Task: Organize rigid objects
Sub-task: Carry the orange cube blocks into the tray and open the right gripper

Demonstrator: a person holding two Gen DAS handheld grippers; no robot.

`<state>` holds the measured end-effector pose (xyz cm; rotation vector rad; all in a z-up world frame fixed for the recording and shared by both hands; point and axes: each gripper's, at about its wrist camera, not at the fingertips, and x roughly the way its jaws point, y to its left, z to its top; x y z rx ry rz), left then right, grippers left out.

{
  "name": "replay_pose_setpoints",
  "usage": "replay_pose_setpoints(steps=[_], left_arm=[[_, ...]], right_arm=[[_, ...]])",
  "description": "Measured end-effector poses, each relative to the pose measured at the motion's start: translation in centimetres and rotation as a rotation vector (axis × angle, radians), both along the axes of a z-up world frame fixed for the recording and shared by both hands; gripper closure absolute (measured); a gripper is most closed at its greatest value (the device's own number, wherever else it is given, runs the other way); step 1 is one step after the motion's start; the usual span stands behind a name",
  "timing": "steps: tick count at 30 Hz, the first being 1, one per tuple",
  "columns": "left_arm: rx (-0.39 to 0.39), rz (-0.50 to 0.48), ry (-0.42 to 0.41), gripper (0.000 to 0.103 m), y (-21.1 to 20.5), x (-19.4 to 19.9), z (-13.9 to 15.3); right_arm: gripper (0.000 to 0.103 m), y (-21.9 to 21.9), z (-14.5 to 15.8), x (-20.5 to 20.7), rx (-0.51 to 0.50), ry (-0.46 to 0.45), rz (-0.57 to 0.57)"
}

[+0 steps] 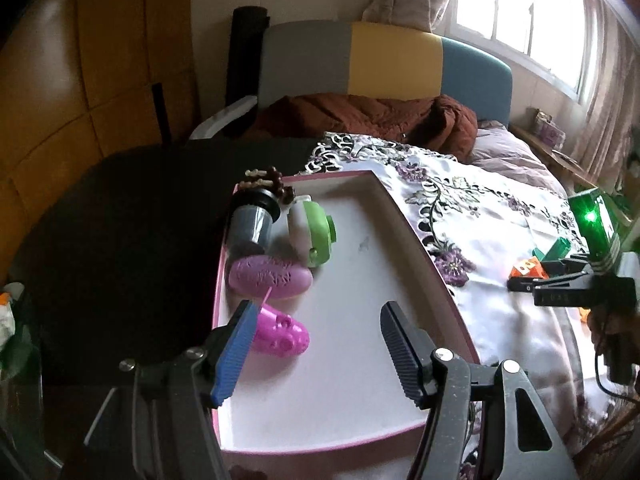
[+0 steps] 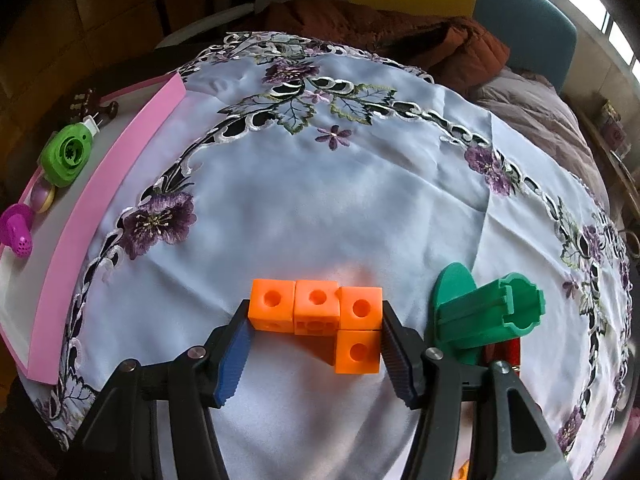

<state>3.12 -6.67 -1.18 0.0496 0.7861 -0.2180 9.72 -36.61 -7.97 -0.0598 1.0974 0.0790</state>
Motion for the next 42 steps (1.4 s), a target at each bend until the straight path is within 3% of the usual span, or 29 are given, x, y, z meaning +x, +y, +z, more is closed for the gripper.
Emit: replay_pose_setpoints(steps=[19, 25, 35, 42], left_arm=[[-0.044, 0.028, 0.017, 0.038, 3.2, -0.5, -0.2], [-0.067, 0.055, 0.029, 0.038, 5.1, -0.5, -1.0], [-0.101, 0.148, 0.052, 0.038, 9.0, -0.3, -2.4], [-0.122, 0.19, 0.064, 0.038, 10.6, -0.1, -3.0]], right_arm=[[0.043, -0.2, 0.1, 0.1, 0.015, 0.002, -0.026], [0.043, 1.1, 2.2, -0.6, 0.015, -0.05, -0.044], [0.043, 8.9, 7.6, -1.7, 0.095, -0.16, 0.12], [0.043, 16.6, 7.7, -0.8, 0.084, -0.149, 0.291]])
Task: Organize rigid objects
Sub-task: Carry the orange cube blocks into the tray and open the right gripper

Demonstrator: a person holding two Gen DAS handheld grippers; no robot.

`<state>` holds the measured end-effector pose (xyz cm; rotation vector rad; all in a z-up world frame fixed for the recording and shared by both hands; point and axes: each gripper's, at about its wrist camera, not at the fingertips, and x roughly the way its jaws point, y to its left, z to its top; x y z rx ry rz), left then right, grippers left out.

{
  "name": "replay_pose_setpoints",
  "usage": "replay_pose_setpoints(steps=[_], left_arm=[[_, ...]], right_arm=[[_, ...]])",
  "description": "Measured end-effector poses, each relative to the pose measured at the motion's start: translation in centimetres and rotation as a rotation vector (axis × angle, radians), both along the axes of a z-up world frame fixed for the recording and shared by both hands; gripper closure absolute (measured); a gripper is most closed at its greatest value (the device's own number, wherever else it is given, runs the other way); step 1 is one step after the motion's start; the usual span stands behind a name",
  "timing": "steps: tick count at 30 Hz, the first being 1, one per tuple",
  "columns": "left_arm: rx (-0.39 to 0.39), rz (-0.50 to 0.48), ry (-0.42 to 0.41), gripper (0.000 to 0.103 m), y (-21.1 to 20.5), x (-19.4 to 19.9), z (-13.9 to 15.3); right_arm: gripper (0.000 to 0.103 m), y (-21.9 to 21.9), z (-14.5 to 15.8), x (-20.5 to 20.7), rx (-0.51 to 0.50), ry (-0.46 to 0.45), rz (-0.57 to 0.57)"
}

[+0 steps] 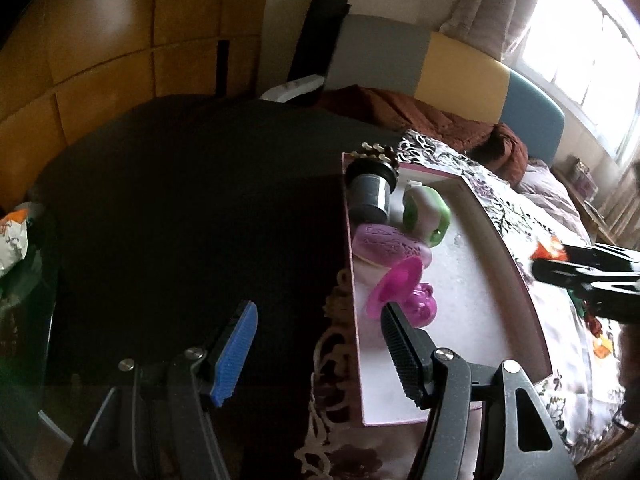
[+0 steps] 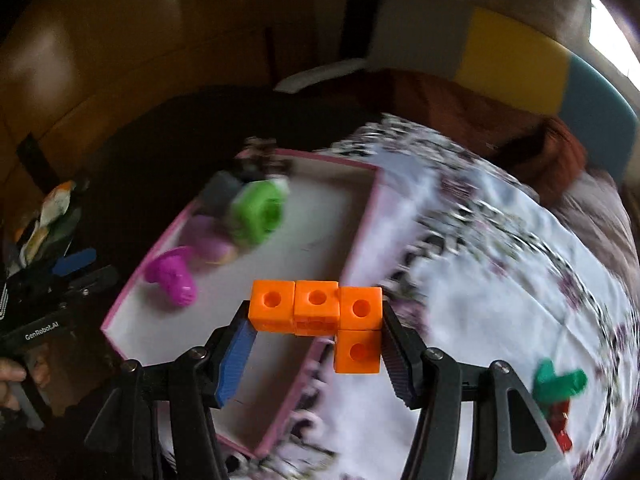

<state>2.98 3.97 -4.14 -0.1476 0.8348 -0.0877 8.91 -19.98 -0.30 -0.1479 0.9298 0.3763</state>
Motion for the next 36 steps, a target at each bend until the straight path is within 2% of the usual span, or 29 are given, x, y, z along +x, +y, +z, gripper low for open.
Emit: replay_pose_setpoints(steps=[2, 6, 8, 10, 12, 16, 20, 36], left_arm=[[-0.003, 0.002, 0.004, 0.038, 0.1, 0.0, -0.1], [-0.013, 0.005, 0.017, 0.038, 0.5, 0.0, -0.4], [-0.017, 0.006, 0.019, 0.038, 0.6, 0.0, -0.5], [-0.014, 0.01, 0.018, 0.038, 0.9, 0.0, -0.6], [-0.016, 0.015, 0.019, 0.038, 1.1, 0.1, -0.7], [-0.014, 0.015, 0.019, 0.038, 1.1, 0.1, -0.7], [-0.006, 0.009, 0.006, 0.038, 0.8, 0.0, -0.3], [0.039, -0.045, -0.045, 0.038, -1.4, -0.7, 1.7]], right_arm=[[0.043, 1.8, -0.6, 0.7, -0.008, 0.014, 0.03], [0.043, 5.0, -3.7, 3.5, -0.119, 0.061, 0.016], [0.043, 5.8, -5.3, 4.6, -0.127, 0.104, 0.019], [0.043, 6.5, -6.1, 5.0, -0.128, 0.098, 0.009], [0.043, 6.7, -6.3, 5.0, -0.08, 0.105, 0.009], [0.042, 6.7, -5.9, 4.3, -0.07, 0.09, 0.014], [0.034, 5.8, -4.5, 3.4, -0.022, 0.056, 0.007], [0.034, 1.1, -0.4, -0.1, 0.076, -0.054, -0.072]])
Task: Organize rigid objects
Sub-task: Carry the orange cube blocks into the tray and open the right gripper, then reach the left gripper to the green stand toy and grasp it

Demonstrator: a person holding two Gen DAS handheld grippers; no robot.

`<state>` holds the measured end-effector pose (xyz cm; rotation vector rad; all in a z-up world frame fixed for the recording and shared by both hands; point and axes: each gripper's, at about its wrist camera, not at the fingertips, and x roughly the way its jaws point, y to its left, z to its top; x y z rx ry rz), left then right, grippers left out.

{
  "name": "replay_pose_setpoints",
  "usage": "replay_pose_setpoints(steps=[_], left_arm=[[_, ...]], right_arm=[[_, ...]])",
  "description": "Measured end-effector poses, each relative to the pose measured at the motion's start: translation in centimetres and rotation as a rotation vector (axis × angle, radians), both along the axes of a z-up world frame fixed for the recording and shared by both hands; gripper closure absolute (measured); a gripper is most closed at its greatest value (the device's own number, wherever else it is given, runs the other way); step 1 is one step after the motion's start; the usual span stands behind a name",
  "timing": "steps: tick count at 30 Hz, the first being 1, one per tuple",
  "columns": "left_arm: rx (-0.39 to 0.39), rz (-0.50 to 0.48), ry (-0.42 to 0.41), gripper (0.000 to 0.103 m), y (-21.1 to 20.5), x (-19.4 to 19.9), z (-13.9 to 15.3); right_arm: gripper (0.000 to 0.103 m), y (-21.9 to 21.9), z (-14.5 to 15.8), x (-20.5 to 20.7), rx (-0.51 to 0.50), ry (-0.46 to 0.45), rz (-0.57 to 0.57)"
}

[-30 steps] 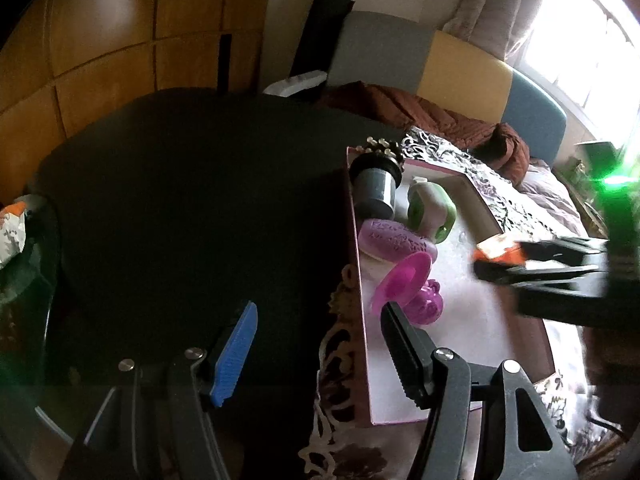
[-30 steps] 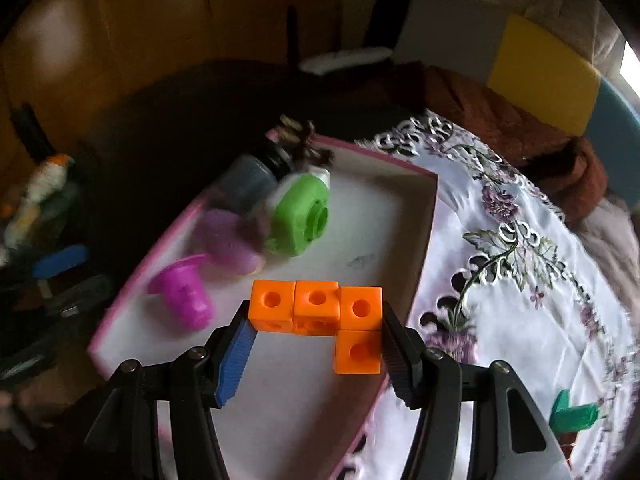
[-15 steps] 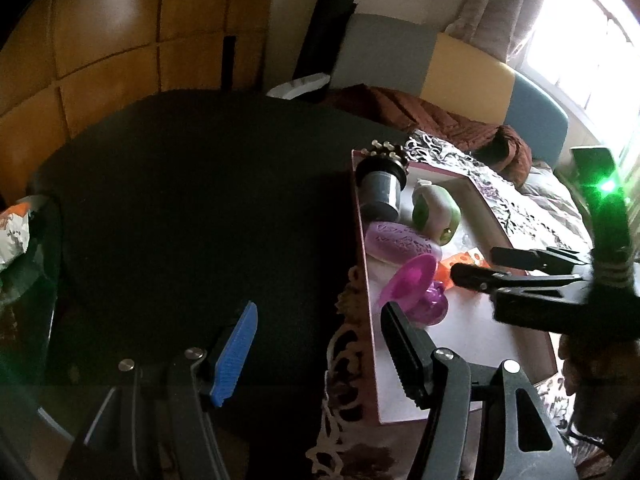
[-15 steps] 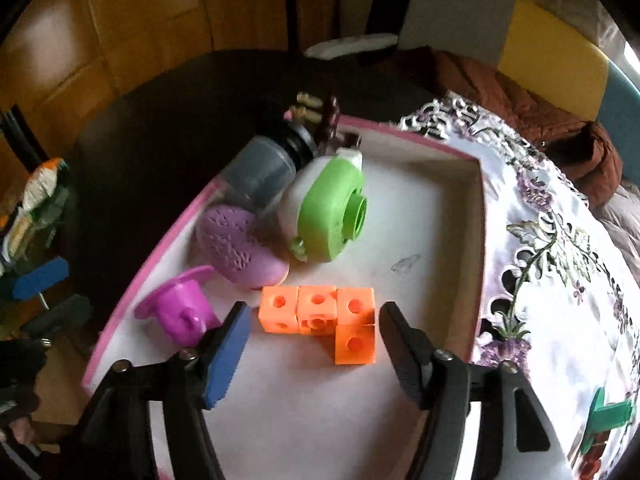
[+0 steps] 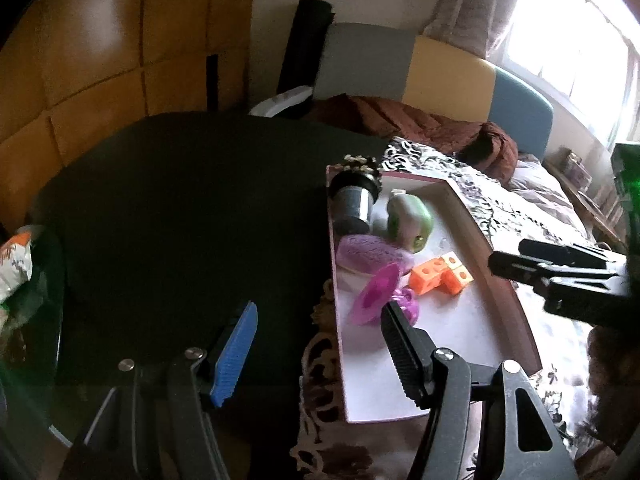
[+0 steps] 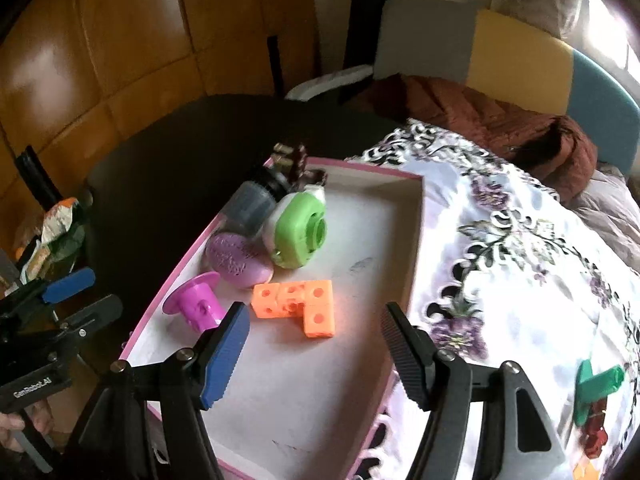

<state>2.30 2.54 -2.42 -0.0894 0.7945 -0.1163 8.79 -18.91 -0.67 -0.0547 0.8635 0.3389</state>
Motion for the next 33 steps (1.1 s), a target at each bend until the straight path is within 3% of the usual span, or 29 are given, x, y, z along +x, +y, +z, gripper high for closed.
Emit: replay_pose_setpoints(steps=[11, 19, 24, 28, 33], left_arm=[[0.039, -0.107, -0.033, 0.038, -3.8, -0.1, 1.9], [0.068, -0.212, -0.052, 0.038, -7.6, -0.1, 3.0], [0.072, -0.263, -0.043, 0.038, -9.5, -0.2, 3.1], [0.059, -0.288, -0.02, 0.038, -10.9, 0.1, 3.1], [0.055, -0.317, 0.005, 0.036, -12.5, 0.1, 2.6]], right_arm=[[0.034, -8.6, 2.7, -1.9, -0.007, -0.078, -0.19], [0.034, -19.3, 3.3, -3.5, -0.029, -0.083, -0.448], [0.034, -26.1, 2.3, -5.2, -0.038, -0.102, -0.666], [0.034, -30.9, 1.0, -6.6, 0.047, -0.071, -0.865], [0.034, -32.4, 0.8, -7.2, 0.112, -0.062, -0.904]])
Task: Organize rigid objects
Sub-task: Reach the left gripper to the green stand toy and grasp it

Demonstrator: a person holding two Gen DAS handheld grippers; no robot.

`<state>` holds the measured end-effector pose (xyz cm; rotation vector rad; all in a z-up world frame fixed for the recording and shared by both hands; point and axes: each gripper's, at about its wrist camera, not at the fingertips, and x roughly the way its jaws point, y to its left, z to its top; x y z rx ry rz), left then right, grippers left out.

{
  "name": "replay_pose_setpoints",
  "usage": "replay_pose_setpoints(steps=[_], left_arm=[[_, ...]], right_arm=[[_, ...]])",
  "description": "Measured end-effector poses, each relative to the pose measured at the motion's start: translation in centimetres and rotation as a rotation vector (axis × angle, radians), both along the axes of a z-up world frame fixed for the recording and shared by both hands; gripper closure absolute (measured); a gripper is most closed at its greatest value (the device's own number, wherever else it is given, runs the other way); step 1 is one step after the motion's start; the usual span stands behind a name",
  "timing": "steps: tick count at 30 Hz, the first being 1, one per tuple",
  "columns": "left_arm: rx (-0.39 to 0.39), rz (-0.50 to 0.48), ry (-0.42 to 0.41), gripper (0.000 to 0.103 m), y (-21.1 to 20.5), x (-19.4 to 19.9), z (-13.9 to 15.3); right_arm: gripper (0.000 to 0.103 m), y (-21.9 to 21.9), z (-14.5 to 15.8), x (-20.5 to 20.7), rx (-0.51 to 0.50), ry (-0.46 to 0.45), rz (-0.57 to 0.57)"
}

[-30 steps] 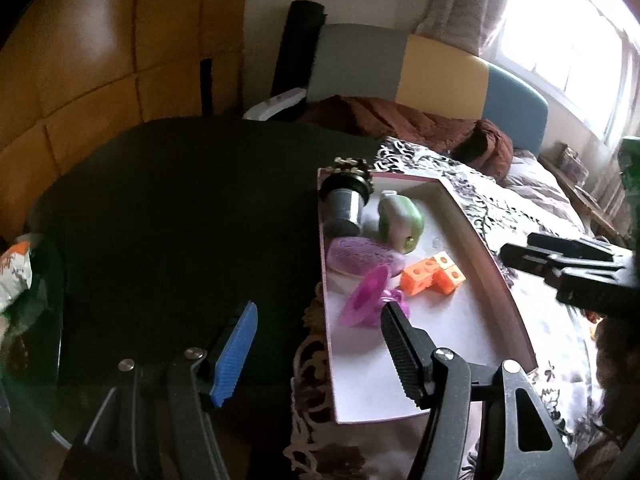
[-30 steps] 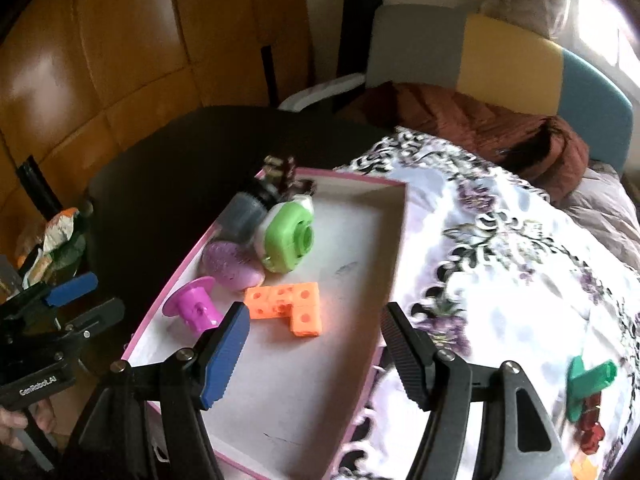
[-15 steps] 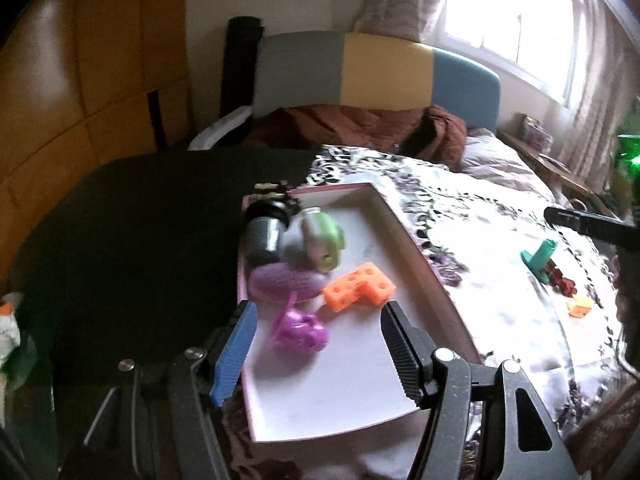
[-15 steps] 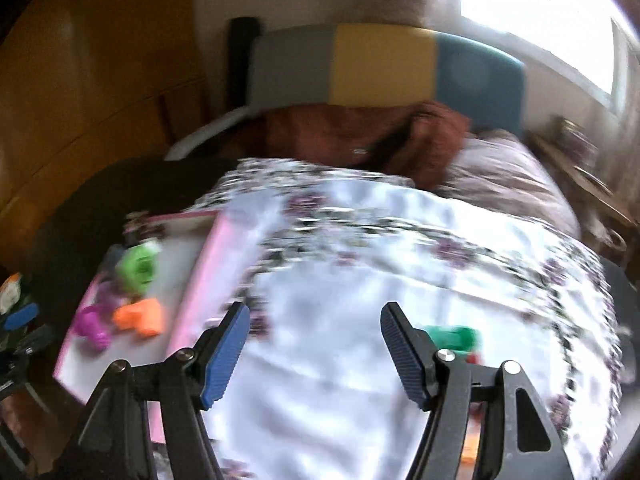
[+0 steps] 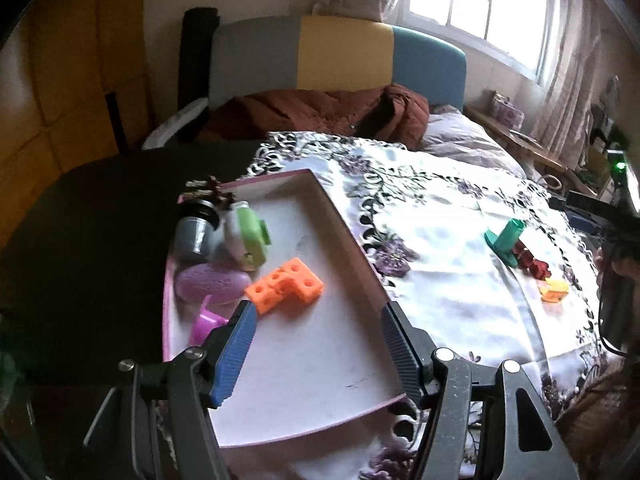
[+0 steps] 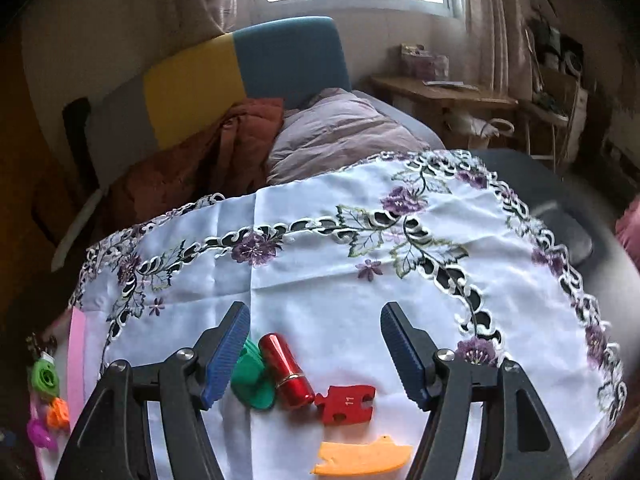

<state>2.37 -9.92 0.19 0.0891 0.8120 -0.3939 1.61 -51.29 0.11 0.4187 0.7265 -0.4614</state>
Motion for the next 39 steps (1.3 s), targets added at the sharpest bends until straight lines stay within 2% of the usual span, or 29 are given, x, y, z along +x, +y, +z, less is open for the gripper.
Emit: replay_pose_setpoints(steps=[4, 8, 12, 17, 27, 29, 30, 32, 36, 39], left_arm=[[0.006, -0.042, 0.008, 0.034, -1.2, -0.4, -0.3], [-0.001, -0.059, 0.007, 0.033, -2.2, -0.5, -0.2], [-0.003, -0.064, 0.025, 0.032, -3.1, 0.0, -0.2], [-0.004, -0.135, 0.032, 0.032, -5.7, 0.2, -0.1], [-0.014, -0.363, 0.048, 0.033, -15.0, 0.9, -1.0], [-0.018, -0.41, 0.042, 0.035, -17.3, 1.4, -1.3], [-0.021, -0.433, 0.047, 0.039, -18.3, 1.6, -1.5], [-0.012, -0.473, 0.055, 0.04, -20.5, 2.3, -2.1], [0.012, -0.492, 0.082, 0.04, -24.1, 3.6, -3.5], [-0.01, -0.521, 0.072, 0.04, -26.2, 4.5, -3.8]], right_arm=[[0.034, 0.4, -0.5, 0.5, -0.003, 0.03, 0.003], [0.034, -0.2, -0.5, -0.1, 0.023, 0.018, -0.035], [0.034, -1.6, -0.7, -1.0, 0.078, 0.002, -0.105], [0.034, -3.2, -1.5, -1.9, 0.173, -0.003, -0.17], [0.034, -3.9, -2.0, -2.2, 0.225, -0.008, -0.189], [0.034, -3.9, -1.9, -2.3, 0.229, -0.014, -0.19], [0.034, -4.0, -1.9, -2.3, 0.235, -0.019, -0.191], [0.034, -4.2, -2.0, -2.4, 0.252, -0.027, -0.193], [0.034, -4.5, -2.1, -2.5, 0.286, -0.042, -0.193], [0.034, -4.8, -2.3, -2.5, 0.311, -0.045, -0.191]])
